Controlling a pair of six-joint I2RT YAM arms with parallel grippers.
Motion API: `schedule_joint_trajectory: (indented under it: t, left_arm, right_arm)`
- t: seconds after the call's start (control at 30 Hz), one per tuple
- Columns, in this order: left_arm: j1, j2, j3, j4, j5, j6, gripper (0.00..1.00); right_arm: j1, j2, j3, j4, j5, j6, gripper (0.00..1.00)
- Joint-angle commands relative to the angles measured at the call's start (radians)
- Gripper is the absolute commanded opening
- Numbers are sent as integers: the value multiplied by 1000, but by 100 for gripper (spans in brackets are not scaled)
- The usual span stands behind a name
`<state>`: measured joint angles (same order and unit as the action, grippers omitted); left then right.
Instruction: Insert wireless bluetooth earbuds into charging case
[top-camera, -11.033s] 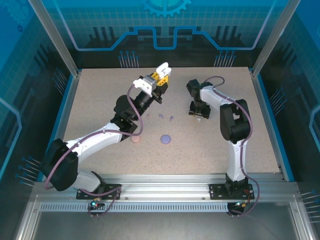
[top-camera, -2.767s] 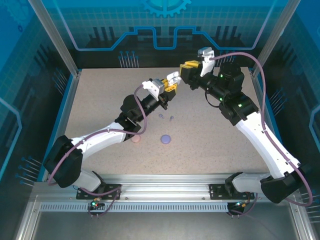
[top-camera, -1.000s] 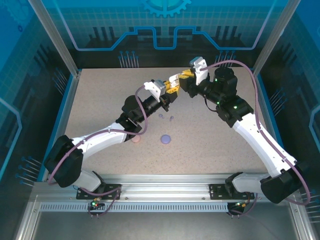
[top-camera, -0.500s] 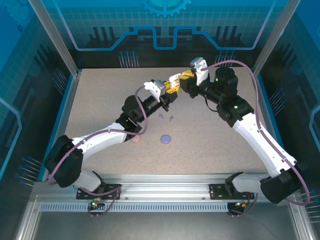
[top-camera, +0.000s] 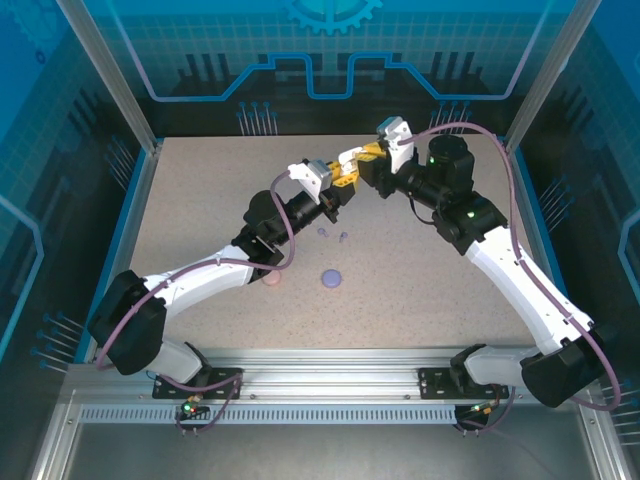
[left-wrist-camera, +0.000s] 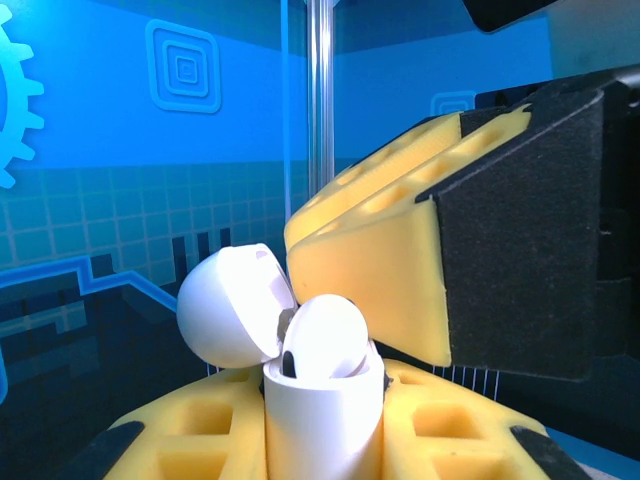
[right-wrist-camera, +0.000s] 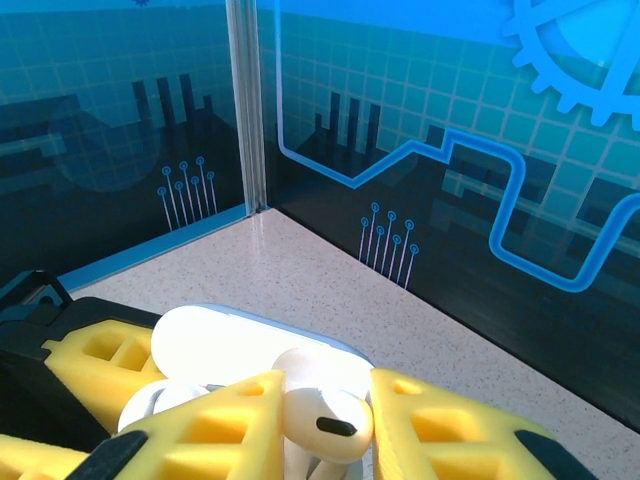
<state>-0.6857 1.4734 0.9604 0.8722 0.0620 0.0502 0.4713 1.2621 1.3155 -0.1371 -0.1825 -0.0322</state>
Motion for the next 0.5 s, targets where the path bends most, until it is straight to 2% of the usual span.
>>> schedule_joint_trajectory:
  t: [0.0, 0.23, 0.47]
  left_arm:
    - [-8, -5, 49, 61, 18, -7, 0]
    - [-8, -3, 51, 58, 17, -6, 0]
    - [-8, 1, 55, 59, 16, -5, 0]
  right_arm:
    - [29, -16, 8, -50, -9, -35, 25]
    - [33, -26, -1, -43, 0, -50, 26]
    - [34, -31, -2, -39, 18, -49, 33]
